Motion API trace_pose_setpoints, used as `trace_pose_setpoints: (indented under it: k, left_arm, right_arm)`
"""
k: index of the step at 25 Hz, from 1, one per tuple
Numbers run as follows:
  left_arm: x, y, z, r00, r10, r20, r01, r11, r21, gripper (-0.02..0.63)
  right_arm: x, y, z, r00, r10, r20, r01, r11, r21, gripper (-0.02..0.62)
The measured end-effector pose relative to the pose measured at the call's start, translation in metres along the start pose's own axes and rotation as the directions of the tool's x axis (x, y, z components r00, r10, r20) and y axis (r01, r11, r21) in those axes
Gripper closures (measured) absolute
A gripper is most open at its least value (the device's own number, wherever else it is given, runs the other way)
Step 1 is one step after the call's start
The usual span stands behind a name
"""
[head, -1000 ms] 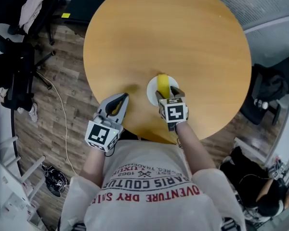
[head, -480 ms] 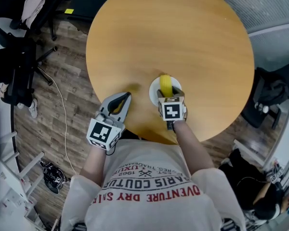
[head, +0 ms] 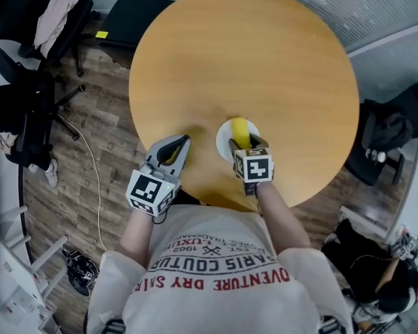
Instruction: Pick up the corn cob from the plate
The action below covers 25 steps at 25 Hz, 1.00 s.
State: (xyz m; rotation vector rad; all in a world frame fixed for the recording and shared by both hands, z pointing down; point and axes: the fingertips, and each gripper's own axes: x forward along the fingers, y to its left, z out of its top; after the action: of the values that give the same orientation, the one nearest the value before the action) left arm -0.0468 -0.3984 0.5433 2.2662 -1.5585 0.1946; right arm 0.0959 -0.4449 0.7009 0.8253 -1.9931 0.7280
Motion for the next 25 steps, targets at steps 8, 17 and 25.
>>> trace_pose_setpoints:
  k: [8, 17, 25]
  left_arm:
    - [0.004, -0.008, 0.038, 0.995, -0.075, 0.058, 0.071, 0.995, 0.075, 0.574]
    - [0.002, -0.035, 0.087, 0.981, -0.158, 0.112, 0.137, 0.975, 0.176, 0.574]
    - [-0.005, -0.053, 0.119, 0.965, -0.218, 0.148, 0.178, 0.952, 0.248, 0.574]
  right_arm:
    - [-0.082, 0.018, 0.068, 0.953, 0.002, 0.304, 0.005, 1.0, -0.021, 0.33]
    - [-0.182, 0.034, 0.103, 0.8, -0.059, 0.597, 0.071, 0.997, 0.003, 0.33]
    - [-0.244, 0.037, 0.108, 0.658, -0.113, 0.744, 0.116, 0.992, 0.049, 0.33]
